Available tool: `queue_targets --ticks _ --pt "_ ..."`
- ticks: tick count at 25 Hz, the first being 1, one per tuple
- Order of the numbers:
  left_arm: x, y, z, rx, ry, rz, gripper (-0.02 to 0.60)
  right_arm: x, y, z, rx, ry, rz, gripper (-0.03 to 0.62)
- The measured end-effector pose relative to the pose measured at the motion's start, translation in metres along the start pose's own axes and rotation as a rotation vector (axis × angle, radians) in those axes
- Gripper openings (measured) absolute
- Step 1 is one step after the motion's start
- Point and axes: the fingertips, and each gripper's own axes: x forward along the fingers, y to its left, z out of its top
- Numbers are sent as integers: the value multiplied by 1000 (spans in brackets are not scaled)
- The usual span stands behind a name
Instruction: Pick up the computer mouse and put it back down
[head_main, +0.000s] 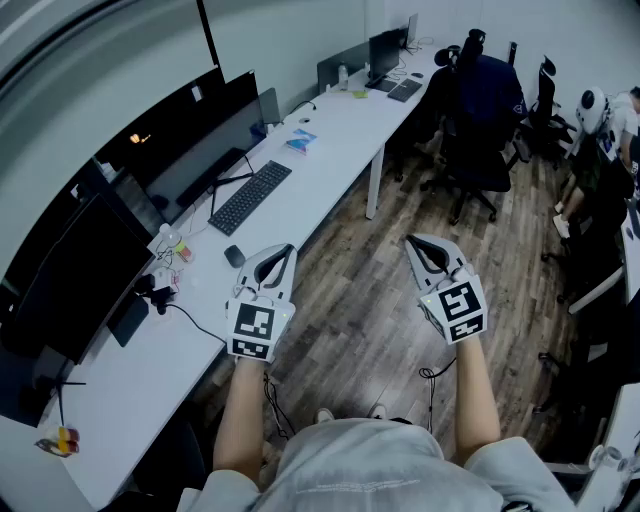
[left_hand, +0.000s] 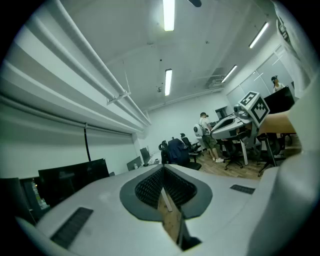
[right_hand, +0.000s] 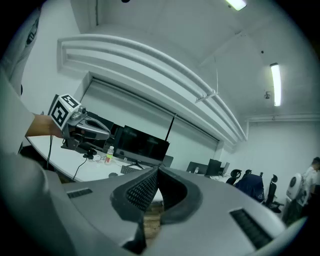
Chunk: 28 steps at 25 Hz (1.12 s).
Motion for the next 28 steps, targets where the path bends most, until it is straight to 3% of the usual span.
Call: queue_targets --ticks 10,22,23,25,28 --pt "3 -6 -5 -37 3 -19 14 -8 -1 2 26 -35 34 1" --pt "8 -11 -4 -28 15 -9 20 -5 -11 -12 54 -2 41 2" --pt "8 -11 -4 -31 13 -8 47 -5 -12 -12 54 -8 36 2" --pt "8 -9 -3 -32 11 -4 164 -4 -15 -11 52 -17 24 2" --pt "7 -9 -2 -32 7 2 201 -4 -17 -13 55 -22 21 2"
